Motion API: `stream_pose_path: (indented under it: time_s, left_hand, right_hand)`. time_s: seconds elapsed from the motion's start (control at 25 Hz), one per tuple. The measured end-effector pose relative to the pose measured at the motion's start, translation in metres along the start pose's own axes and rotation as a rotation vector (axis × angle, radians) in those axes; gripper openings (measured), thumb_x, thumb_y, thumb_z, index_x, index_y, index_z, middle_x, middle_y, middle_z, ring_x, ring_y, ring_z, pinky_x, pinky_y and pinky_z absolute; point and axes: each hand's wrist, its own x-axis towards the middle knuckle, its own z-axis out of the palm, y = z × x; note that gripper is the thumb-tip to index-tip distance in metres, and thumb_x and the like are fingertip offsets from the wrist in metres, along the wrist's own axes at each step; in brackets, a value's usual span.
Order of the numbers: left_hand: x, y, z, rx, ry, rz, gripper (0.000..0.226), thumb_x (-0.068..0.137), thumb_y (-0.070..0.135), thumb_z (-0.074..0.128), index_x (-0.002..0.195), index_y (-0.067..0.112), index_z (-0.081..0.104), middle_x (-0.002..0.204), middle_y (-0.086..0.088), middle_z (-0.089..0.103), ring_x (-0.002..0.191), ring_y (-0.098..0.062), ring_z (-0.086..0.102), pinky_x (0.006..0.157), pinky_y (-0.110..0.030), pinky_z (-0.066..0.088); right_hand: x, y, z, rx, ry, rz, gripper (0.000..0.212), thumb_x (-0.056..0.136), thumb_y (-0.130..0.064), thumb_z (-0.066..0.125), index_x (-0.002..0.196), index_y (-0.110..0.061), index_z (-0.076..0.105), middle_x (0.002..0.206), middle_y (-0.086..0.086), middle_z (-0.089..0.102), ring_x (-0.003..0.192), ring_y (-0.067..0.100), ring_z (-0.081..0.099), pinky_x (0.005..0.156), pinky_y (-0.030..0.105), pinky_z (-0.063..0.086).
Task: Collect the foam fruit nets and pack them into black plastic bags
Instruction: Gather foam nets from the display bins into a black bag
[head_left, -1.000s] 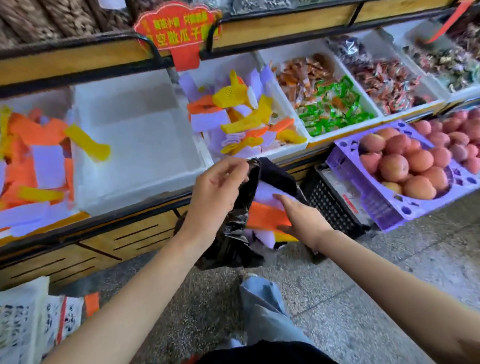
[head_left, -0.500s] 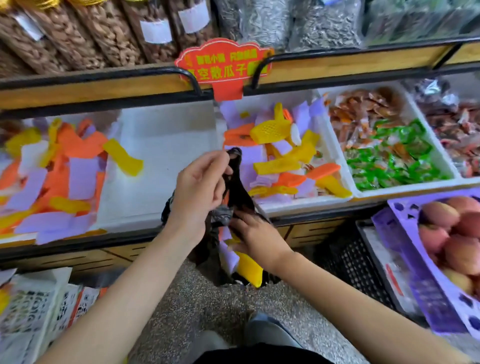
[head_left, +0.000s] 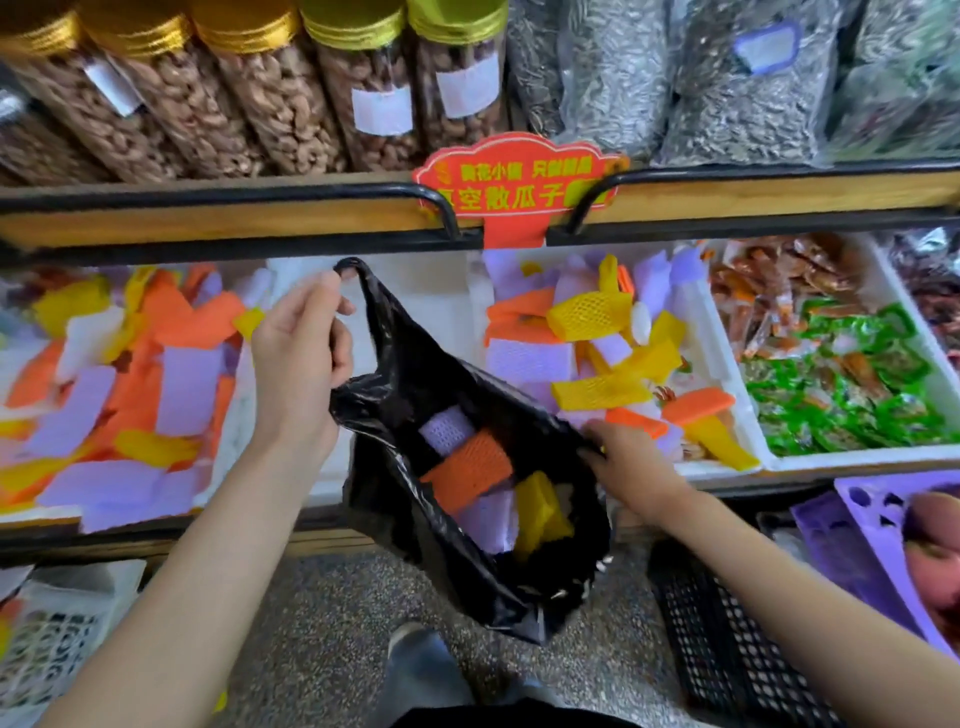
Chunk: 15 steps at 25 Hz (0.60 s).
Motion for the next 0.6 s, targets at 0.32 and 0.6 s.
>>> stream_pose_path:
  time_s: [0.32,0.6]
  left_hand:
    - [0.068,0.036,-0.070,0.096,0.057,0.212,0.026,0.098,0.020,0.047,0.073,0.015,0.053,0.046,0.009,0.039,0.039,-0.008,0.026,0.037,-0.017,0.020]
    - [0.088,-0.058,-0.145,0.538,0.020,0.119,0.010,0.095,0.018,0.054,0.096,0.021,0.063,0.086,0.007,0.061,0.076,-0.006,0.052,0.069,-0.012,0.039]
  right_hand:
    - [0.097,-0.140,-0.050,0.542,0.075,-0.247,0.032,0.084,0.015,0.051,0.110,-0.004,0.054,0.096,-0.001,0.064,0.077,-0.011,0.060,0.072,0.010,0.045]
    - [0.143,-0.147,0.005,0.256,0.049,-0.044,0.031,0.083,0.008,0.056,0.110,-0.004,0.062,0.107,0.013,0.068,0.099,0.023,0.062,0.069,0.017,0.036]
